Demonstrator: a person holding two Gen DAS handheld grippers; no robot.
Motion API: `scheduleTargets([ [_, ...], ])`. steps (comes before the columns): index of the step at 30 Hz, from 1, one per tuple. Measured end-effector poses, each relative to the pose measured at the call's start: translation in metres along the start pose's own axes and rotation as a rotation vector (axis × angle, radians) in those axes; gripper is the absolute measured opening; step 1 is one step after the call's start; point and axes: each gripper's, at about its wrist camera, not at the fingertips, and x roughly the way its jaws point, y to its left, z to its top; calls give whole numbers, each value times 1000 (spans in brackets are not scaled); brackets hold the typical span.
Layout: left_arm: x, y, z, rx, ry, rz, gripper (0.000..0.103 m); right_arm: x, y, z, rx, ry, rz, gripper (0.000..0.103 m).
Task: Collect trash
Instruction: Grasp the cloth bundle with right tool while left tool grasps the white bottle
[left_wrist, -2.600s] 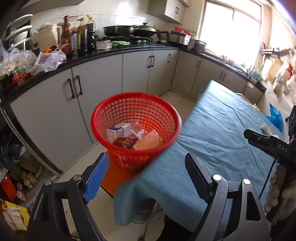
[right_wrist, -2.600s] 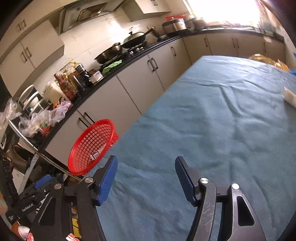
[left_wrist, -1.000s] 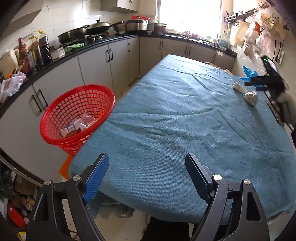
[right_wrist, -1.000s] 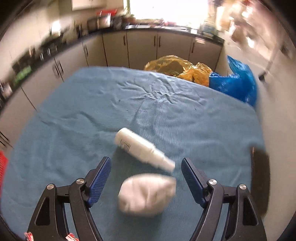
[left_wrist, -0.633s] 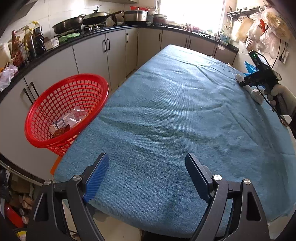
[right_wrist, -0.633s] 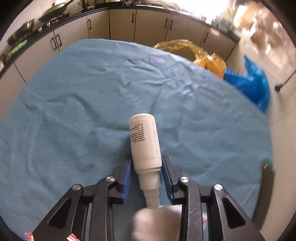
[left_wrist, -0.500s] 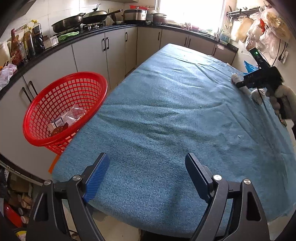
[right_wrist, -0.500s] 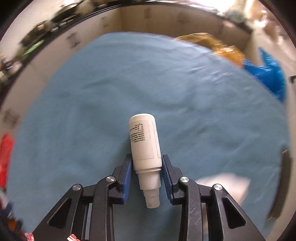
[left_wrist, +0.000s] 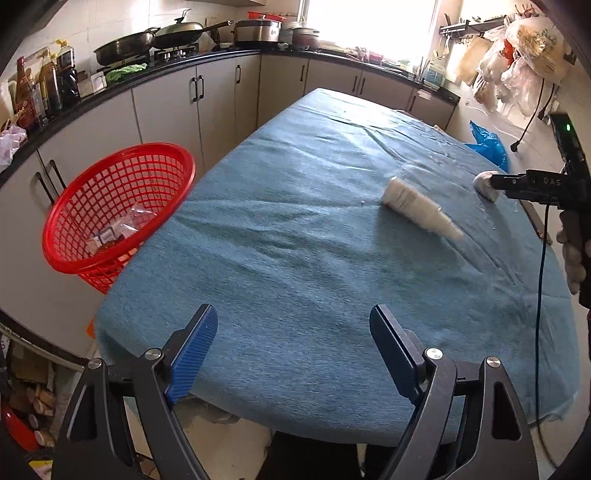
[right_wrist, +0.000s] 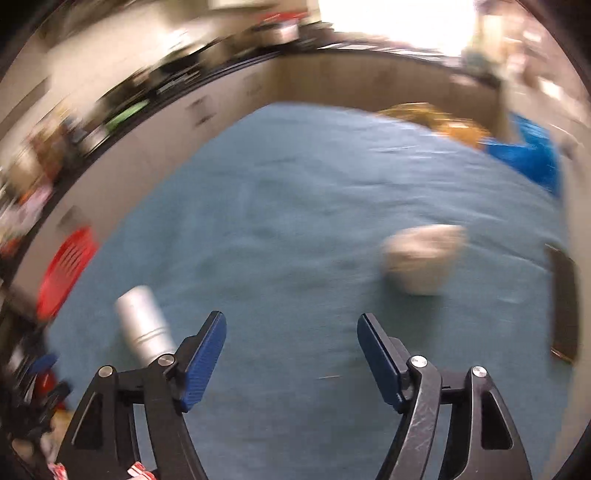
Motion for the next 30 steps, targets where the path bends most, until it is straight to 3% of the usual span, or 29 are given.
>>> scheduleTargets([
  [3, 3, -5, 2, -15, 11, -36, 83, 3, -37, 0, 106, -29, -78, 79],
  [6, 6, -13, 3, -15, 18, -61, 83, 15, -70, 1, 207, -46, -82, 79],
  [14, 12, -25, 12, -27, 46, -128, 83, 61, -76, 29, 380, -71, -44, 79],
  [18, 13, -35, 24, -12, 40, -141, 83, 64, -54, 31, 290, -40, -104, 43],
  [22, 27, -49, 38, 17, 57, -138, 83, 48, -46, 9, 302, -15, -4, 40],
  [30, 72, -83, 72, 25, 121, -153, 83, 24, -12, -60, 289, -79, 167, 43],
])
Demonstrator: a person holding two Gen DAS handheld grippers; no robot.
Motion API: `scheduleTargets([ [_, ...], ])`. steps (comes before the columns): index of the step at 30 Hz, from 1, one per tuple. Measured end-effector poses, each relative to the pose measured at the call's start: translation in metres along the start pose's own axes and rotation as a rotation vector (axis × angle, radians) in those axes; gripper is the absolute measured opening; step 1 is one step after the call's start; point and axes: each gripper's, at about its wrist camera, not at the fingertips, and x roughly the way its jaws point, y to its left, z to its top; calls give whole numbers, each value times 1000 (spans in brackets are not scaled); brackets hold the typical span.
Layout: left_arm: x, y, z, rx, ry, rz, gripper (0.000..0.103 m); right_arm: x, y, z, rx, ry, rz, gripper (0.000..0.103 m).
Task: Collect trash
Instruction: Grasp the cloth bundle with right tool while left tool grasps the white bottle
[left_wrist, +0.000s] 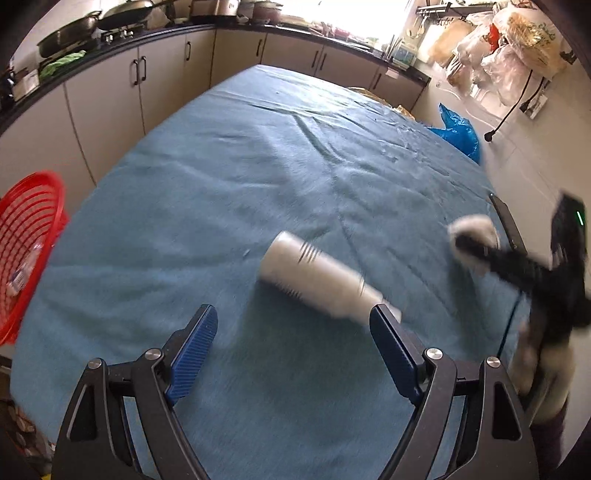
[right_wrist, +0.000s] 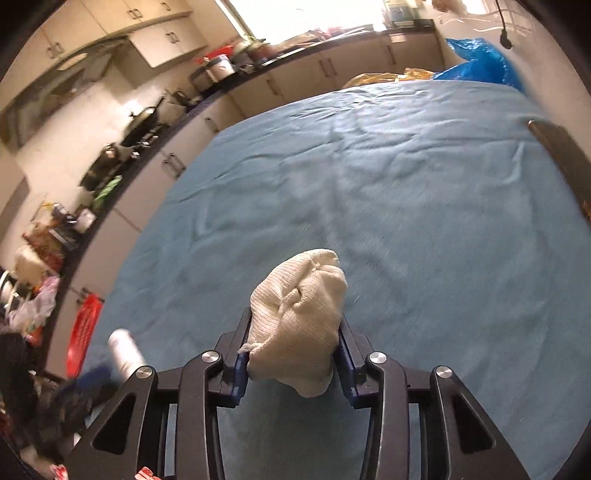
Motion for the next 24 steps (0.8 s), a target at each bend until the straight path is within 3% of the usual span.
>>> scheduleTargets([
  [6, 27, -17, 27, 30, 25, 79, 83, 2, 4, -6, -28, -29, 6, 44],
  [7, 31, -23, 29, 49, 28, 91, 78, 3, 3, -5, -30, -31, 5, 44],
  [9, 35, -36, 29, 88, 28, 112, 62, 4, 3, -5, -37, -34, -2, 46],
  [10, 36, -42, 28, 108, 23, 125, 48, 5, 4, -5, -42, -36, -9, 46],
  [11, 37, -48, 26, 123, 21, 133, 43, 5, 5, -5, -47, -37, -18, 47],
  [17, 34, -66, 11, 181, 14, 145, 43, 4, 9, -8, -50, -40, -30, 48],
  [20, 30, -68, 1, 196, 18, 139, 52, 4, 7, -8, -38, -39, -21, 49],
  [24, 25, -69, -10, 203, -5, 140, 52, 4, 5, -9, -35, -44, -16, 49],
])
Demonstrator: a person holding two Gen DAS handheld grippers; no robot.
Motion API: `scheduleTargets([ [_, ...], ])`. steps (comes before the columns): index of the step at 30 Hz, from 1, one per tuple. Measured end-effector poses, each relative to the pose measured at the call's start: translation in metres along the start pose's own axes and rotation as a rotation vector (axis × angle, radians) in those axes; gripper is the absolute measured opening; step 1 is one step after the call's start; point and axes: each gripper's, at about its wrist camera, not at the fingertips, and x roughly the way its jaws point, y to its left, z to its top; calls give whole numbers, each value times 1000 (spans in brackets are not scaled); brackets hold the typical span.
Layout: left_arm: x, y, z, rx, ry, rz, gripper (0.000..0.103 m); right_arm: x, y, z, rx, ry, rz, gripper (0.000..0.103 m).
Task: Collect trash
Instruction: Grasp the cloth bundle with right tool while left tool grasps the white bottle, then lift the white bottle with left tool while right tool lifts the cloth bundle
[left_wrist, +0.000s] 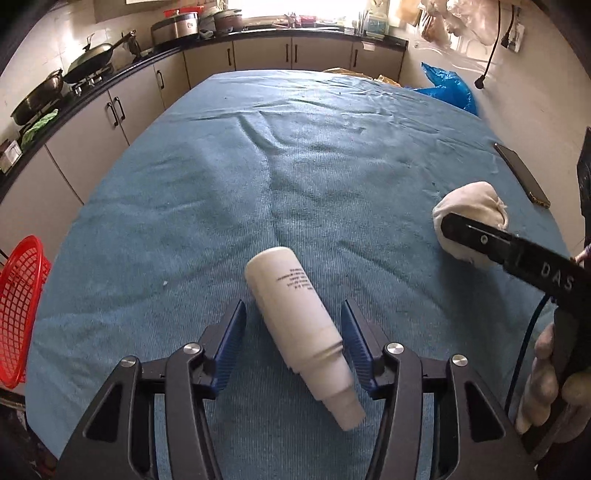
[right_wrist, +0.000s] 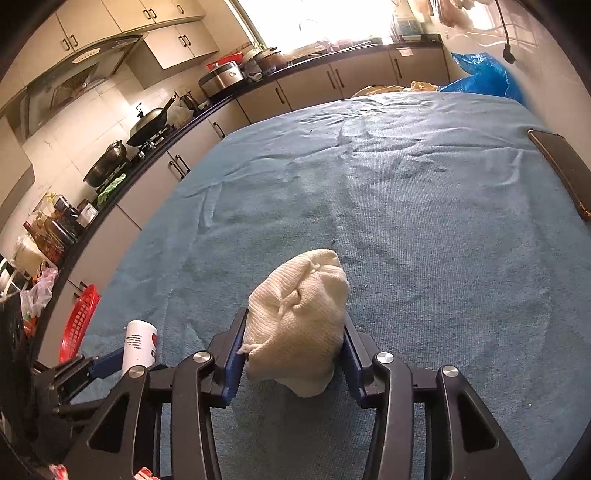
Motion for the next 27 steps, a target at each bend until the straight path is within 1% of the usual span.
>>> scheduleTargets([
  [1, 0, 1, -1, -10, -10, -5, 52, -1, 0, -1, 2, -1, 1, 49],
  [3, -2, 6, -2, -39, -22, -11, 46, -1, -2, -1, 3, -3, 4, 49],
  [4, -2, 9, -1, -52, -27, -14, 34, -1, -2, -1, 3, -4, 5, 49],
  [5, -4, 14, -1, -77, -31, -34, 29, -1, -2, -2, 3, -4, 6, 49],
  [7, -8, 22, -3, -118, -47, -54, 29, -3, -4, -2, 12, -3, 15, 46],
  [9, -17, 27, -7, -134, -77, -50, 29, -3, -8, -1, 25, -3, 28, 43],
  [14, -48, 41, -24, -157, -147, -32, 29, -7, -10, 0, 39, -20, 44, 42],
  [20, -82, 63, -45, -200, -217, 25, 29, -11, -3, -2, 7, -56, 17, 42],
  [21, -88, 67, -49, -204, -226, 44, 29, -12, -2, -2, 7, -58, 13, 42],
  [25, -99, 76, -59, -205, -247, 98, 29, -10, -1, -2, -2, -57, -13, 42],
  [27, -106, 84, -67, -215, -248, 107, 29, -9, 5, -2, -30, -56, -26, 42],
])
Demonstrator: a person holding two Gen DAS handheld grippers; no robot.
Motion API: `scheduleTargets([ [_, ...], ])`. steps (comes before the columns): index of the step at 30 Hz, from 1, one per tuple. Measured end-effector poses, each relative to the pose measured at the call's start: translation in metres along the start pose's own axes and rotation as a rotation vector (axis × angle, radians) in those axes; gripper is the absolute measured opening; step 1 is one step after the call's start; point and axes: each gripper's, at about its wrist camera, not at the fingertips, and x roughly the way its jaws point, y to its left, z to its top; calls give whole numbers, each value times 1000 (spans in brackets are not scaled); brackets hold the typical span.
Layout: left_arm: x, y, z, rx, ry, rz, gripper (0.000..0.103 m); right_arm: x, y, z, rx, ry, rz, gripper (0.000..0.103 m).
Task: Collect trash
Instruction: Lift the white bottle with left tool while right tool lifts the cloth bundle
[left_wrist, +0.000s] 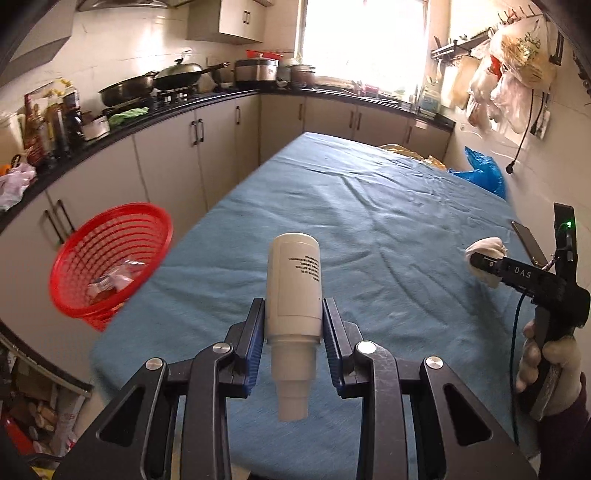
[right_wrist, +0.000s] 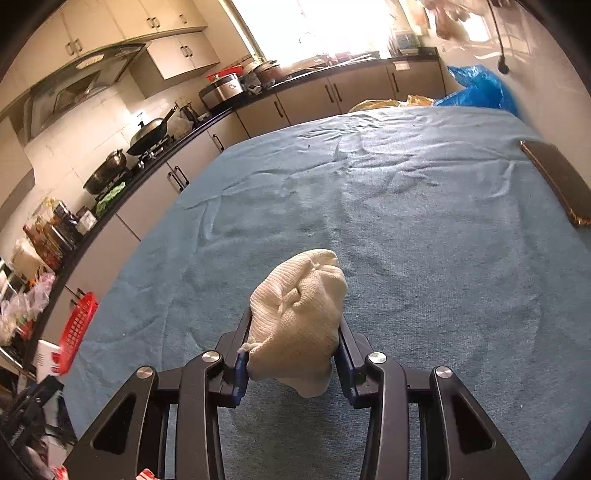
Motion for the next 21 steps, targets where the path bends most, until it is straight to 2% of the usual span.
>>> scheduleTargets([
  [3, -8, 10, -4, -11, 3, 4, 29, -2, 10, -1, -40, 12, -31, 42],
  [15, -29, 32, -21, -36, -11, -1, 29, -65, 75, -40, -119, -7, 122, 42],
  [21, -41, 41, -25, -34, -38, 47, 29, -75, 98, -55, -147, -28, 142, 42],
])
